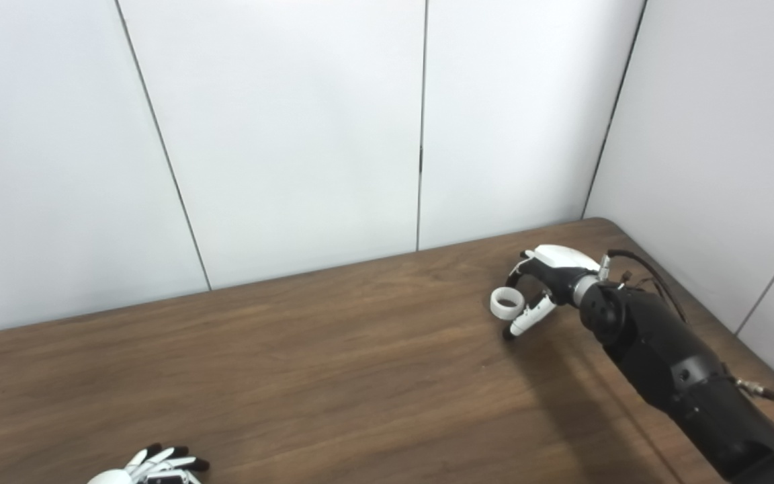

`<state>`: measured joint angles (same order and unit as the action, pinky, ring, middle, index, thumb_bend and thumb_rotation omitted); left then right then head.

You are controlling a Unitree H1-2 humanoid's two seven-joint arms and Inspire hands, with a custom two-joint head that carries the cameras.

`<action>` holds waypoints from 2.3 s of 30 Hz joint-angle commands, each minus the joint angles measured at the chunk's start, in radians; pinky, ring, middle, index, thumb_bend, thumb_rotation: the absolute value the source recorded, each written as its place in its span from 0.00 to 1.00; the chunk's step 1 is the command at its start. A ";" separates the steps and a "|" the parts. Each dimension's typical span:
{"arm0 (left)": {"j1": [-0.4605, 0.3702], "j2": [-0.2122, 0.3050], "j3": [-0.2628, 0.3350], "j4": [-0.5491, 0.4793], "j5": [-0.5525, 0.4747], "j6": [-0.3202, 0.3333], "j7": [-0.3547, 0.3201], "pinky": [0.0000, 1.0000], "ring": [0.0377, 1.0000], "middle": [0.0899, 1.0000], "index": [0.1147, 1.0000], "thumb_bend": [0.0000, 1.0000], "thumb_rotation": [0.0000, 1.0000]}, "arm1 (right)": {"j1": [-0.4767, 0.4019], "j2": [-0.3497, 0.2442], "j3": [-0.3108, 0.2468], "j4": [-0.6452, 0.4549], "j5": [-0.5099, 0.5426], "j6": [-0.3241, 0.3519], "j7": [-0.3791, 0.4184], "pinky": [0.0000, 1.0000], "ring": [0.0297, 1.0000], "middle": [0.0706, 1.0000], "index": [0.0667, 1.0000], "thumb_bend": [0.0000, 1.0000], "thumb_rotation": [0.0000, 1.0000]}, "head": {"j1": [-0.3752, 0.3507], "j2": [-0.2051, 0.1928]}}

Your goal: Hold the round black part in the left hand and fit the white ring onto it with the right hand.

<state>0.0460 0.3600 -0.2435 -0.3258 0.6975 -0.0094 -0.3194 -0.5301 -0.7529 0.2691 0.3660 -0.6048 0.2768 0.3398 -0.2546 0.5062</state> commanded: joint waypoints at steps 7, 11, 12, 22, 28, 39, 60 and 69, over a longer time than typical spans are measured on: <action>-0.016 0.007 0.009 -0.012 -0.009 -0.015 0.015 1.00 0.92 0.79 0.41 0.52 0.04 | 0.026 -0.001 0.012 0.007 -0.032 -0.022 -0.048 1.00 1.00 0.95 0.63 0.83 0.30 | 0.002 -0.002; -0.016 0.007 0.008 -0.012 -0.003 -0.014 0.015 1.00 0.92 0.79 0.41 0.52 0.04 | 0.032 0.008 0.013 0.019 -0.053 -0.036 -0.116 0.97 1.00 0.92 0.58 0.79 0.21 | 0.002 -0.002; -0.016 0.007 0.008 -0.011 -0.003 -0.014 0.016 1.00 0.92 0.79 0.41 0.52 0.04 | 0.033 0.011 0.012 0.023 -0.054 -0.040 -0.132 0.97 1.00 0.91 0.52 0.66 0.17 | 0.002 -0.002; -0.016 0.009 0.010 -0.014 -0.002 -0.015 0.014 1.00 0.92 0.79 0.41 0.52 0.04 | 0.055 0.043 -0.012 0.039 -0.043 -0.097 -0.262 0.98 0.98 0.88 0.45 0.52 0.13 | 0.002 0.001; -0.017 0.011 0.010 -0.012 -0.003 -0.016 0.013 1.00 0.92 0.79 0.41 0.52 0.04 | 0.060 0.046 -0.015 0.051 -0.042 -0.121 -0.287 0.97 0.97 0.87 0.44 0.52 0.13 | 0.000 0.001; -0.025 0.004 0.007 -0.003 -0.001 -0.013 0.012 1.00 0.93 0.79 0.41 0.52 0.04 | 0.063 0.039 -0.021 0.040 -0.033 -0.142 -0.289 0.95 0.96 0.87 0.44 0.52 0.13 | 0.009 0.002; -0.105 -0.021 -0.020 0.145 0.058 -0.065 0.120 1.00 0.92 0.79 0.41 0.52 0.04 | 0.163 0.113 -0.127 -0.259 -0.004 -0.127 -0.299 0.90 0.95 0.86 0.44 0.52 0.12 | 0.072 0.002; -0.125 -0.043 -0.045 0.199 0.087 -0.069 0.160 1.00 0.93 0.80 0.41 0.52 0.04 | 0.194 0.122 -0.151 -0.419 -0.010 -0.117 -0.238 0.91 0.95 0.87 0.44 0.52 0.13 | 0.143 0.030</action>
<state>-0.0651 0.3097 -0.2756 -0.1463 0.7572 -0.0850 -0.1527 -0.3178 -0.6113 0.1371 -0.0129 -0.6169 0.1860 0.1024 -0.1105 0.5353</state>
